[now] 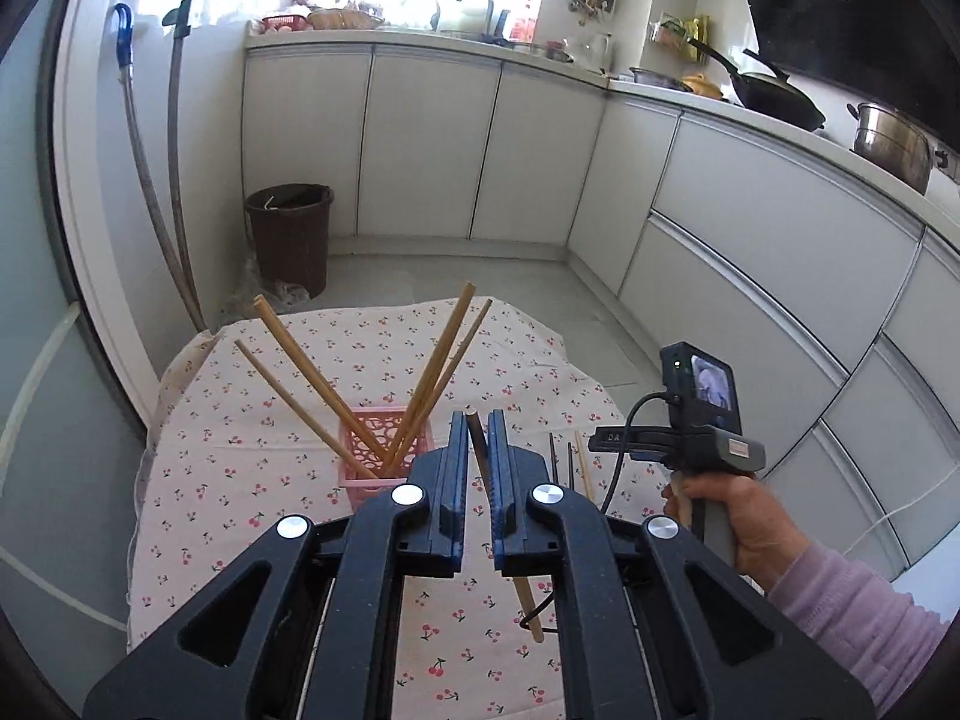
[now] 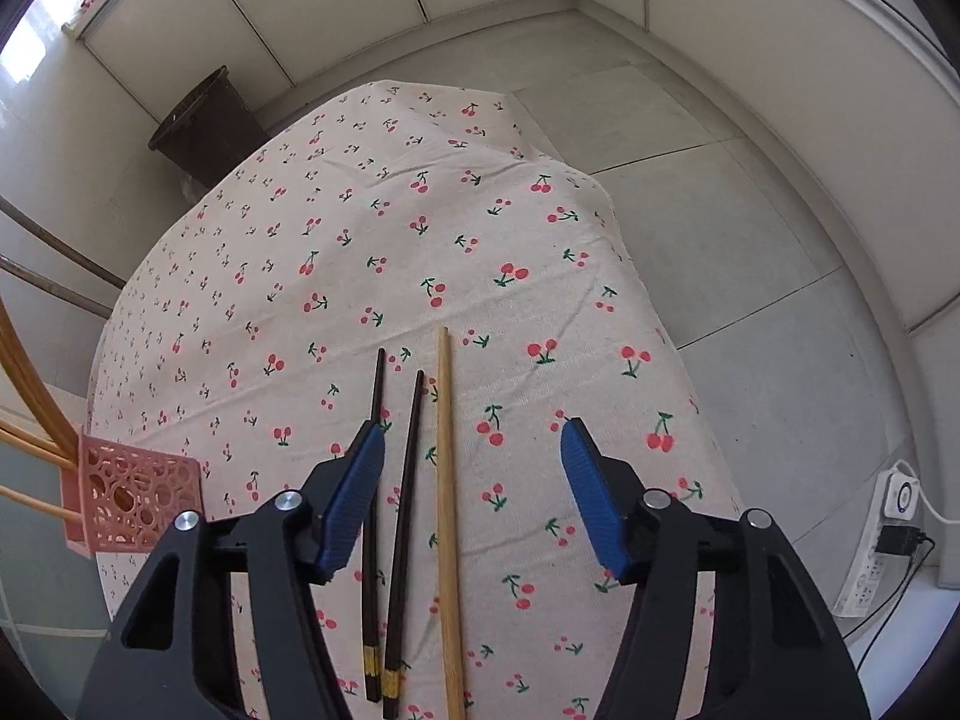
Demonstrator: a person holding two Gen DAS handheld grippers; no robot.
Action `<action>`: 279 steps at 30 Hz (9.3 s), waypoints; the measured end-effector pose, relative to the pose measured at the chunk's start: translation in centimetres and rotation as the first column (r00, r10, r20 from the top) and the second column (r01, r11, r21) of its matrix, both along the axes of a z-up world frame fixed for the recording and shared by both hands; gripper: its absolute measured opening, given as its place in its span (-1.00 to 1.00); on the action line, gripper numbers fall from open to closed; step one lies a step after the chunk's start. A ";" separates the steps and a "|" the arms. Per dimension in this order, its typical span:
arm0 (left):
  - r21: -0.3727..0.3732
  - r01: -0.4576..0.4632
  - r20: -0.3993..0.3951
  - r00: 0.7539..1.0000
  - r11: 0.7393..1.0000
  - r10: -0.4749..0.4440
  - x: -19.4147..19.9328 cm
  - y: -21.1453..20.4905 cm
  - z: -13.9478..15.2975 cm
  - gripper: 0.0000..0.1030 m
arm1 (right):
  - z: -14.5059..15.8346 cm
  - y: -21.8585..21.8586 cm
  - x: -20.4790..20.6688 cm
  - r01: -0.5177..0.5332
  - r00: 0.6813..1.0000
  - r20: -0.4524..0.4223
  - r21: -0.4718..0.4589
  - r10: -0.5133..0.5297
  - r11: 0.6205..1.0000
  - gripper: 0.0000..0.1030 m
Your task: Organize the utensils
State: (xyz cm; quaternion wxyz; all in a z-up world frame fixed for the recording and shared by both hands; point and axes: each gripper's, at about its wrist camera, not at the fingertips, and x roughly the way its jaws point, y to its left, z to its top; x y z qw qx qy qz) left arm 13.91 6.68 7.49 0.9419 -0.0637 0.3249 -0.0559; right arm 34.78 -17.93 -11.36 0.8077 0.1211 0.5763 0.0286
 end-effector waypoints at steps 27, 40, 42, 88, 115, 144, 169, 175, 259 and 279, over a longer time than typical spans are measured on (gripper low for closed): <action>-0.094 -0.069 0.116 0.990 0.993 0.080 -4.1 4.7 3.9 -0.93 | 7.7 1.4 -6.0 -0.070 0.937 0.329 -0.152 0.117 0.986 -0.89; -0.121 -0.147 0.155 0.974 0.982 0.165 -4.5 6.6 5.7 -0.93 | 22.7 3.8 -18.1 -0.263 0.682 0.687 -0.087 0.249 0.961 -0.89; -0.122 -0.158 0.163 0.971 0.980 0.176 -4.1 6.7 6.2 -0.93 | 24.1 4.3 -18.5 -0.293 0.657 0.712 -0.061 0.247 0.954 -0.89; -0.201 -0.254 0.030 0.964 0.946 0.265 3.7 10.4 3.8 -0.62 | 22.2 13.8 -10.3 -0.343 0.732 0.649 0.089 0.207 0.935 -0.57; -0.018 -0.029 -0.179 0.984 0.999 0.025 3.7 -0.8 -3.5 0.10 | 15.6 1.0 -17.7 -0.144 0.881 0.447 -0.063 0.157 0.988 0.63; -0.025 0.045 -0.598 0.800 0.999 -0.051 20.4 -12.0 -18.9 0.16 | 11.8 -10.0 -17.8 0.082 0.953 0.294 0.006 -0.080 0.997 0.69; 0.169 0.208 -0.578 0.813 0.963 -0.074 18.8 -12.3 -21.7 -0.93 | 7.2 -9.5 -13.0 0.122 0.983 0.134 0.037 -0.126 0.992 0.69; 0.199 0.226 -0.526 0.846 0.954 -0.091 12.4 -9.4 -17.9 -0.93 | 4.7 -7.5 -9.8 0.136 0.988 0.062 0.082 -0.142 0.987 0.69; -0.203 -0.227 -0.018 0.973 0.953 0.228 5.8 9.5 2.6 -0.83 | 27.0 10.4 -12.8 -0.350 0.633 0.765 0.145 0.120 0.926 -0.91; -0.267 -0.279 -0.035 0.959 0.923 0.280 4.2 11.6 3.5 -0.64 | 24.4 13.9 -9.9 -0.322 0.669 0.736 0.160 0.105 0.933 -0.91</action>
